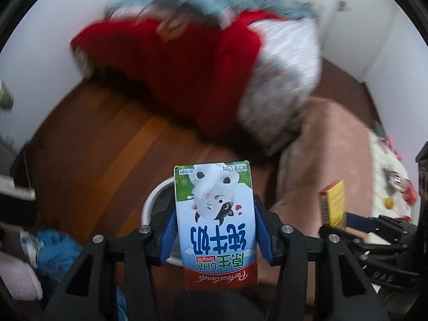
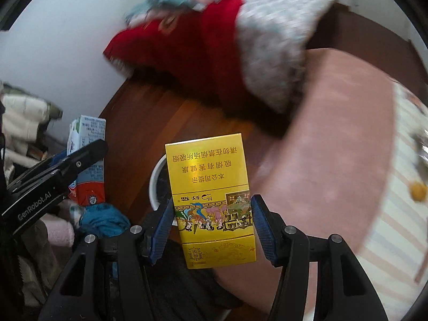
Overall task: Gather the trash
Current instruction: 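Carry both boxes to the white bin and open both tools to drop them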
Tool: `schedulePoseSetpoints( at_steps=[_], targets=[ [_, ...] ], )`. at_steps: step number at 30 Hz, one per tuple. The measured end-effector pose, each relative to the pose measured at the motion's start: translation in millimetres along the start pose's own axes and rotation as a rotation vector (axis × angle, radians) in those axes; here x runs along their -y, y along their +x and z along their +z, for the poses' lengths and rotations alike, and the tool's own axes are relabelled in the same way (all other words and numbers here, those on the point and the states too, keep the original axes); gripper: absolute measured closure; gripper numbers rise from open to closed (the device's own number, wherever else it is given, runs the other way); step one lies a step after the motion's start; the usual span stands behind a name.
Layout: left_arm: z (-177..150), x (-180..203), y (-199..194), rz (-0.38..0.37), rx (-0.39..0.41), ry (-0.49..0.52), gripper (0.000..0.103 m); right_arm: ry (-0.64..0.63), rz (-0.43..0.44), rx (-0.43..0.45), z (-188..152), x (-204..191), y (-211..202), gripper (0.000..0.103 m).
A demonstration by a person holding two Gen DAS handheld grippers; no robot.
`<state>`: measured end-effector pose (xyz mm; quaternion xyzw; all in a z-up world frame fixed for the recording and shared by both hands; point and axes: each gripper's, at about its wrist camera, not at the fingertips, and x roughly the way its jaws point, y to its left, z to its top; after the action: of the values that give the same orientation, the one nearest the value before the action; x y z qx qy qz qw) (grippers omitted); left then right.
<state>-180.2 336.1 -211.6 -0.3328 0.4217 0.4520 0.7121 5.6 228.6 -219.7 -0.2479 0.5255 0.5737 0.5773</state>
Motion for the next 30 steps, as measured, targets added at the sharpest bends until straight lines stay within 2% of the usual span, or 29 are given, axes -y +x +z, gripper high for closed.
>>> schedulePoseSetpoints(
  at_steps=[5, 10, 11, 12, 13, 14, 18, 19, 20, 21, 22, 28, 30],
  targets=[
    [-9.3, -64.3, 76.6, -0.063, -0.176, -0.133, 0.055, -0.034, 0.008, -0.138, 29.6, -34.9, 93.2, 0.043],
    [-26.7, -92.5, 126.3, -0.092, -0.284, -0.246, 0.053, -0.058, -0.013, -0.254, 52.3, -55.9, 174.2, 0.043],
    [-32.0, -98.9, 137.9, -0.093, -0.311, -0.276, 0.049, -0.054, -0.017, -0.278, 56.1, -58.4, 191.3, 0.043],
    [-34.2, -103.7, 144.3, -0.095, -0.326, -0.302, 0.031, -0.059, -0.015, -0.310, 59.2, -61.4, 209.2, 0.043],
    [-38.2, -110.0, 149.7, -0.097, -0.336, -0.328, 0.018, -0.060, -0.016, -0.326, 58.5, -59.1, 216.1, 0.043],
    [-41.8, -115.5, 153.5, -0.088, -0.343, -0.353, 0.002, -0.055, -0.024, -0.346, 61.9, -59.0, 230.6, 0.043],
    [-56.6, -133.3, 155.2, -0.032, -0.353, -0.391, 0.001, -0.043, 0.015, -0.422, 74.2, -56.3, 277.4, 0.042],
    [-60.0, -135.6, 153.6, -0.013, -0.347, -0.391, 0.001, -0.044, 0.018, -0.428, 74.0, -56.5, 281.4, 0.038],
    [-62.3, -136.9, 152.5, 0.004, -0.342, -0.393, 0.001, -0.045, 0.021, -0.427, 74.6, -57.9, 286.3, 0.032],
    [-61.6, -136.9, 151.9, 0.019, -0.336, -0.392, 0.001, -0.052, 0.020, -0.421, 74.7, -59.8, 288.5, 0.016],
    [-62.9, -139.5, 148.5, 0.040, -0.323, -0.388, 0.001, -0.057, 0.011, -0.413, 75.5, -59.0, 290.1, 0.008],
    [-67.0, -135.8, 124.5, 0.187, -0.233, -0.329, 0.001, -0.094, -0.024, -0.351, 72.3, -56.0, 278.3, 0.000],
    [-67.0, -132.2, 118.4, 0.205, -0.213, -0.311, 0.001, -0.117, -0.052, -0.324, 68.6, -59.7, 266.6, 0.000]
  ],
)
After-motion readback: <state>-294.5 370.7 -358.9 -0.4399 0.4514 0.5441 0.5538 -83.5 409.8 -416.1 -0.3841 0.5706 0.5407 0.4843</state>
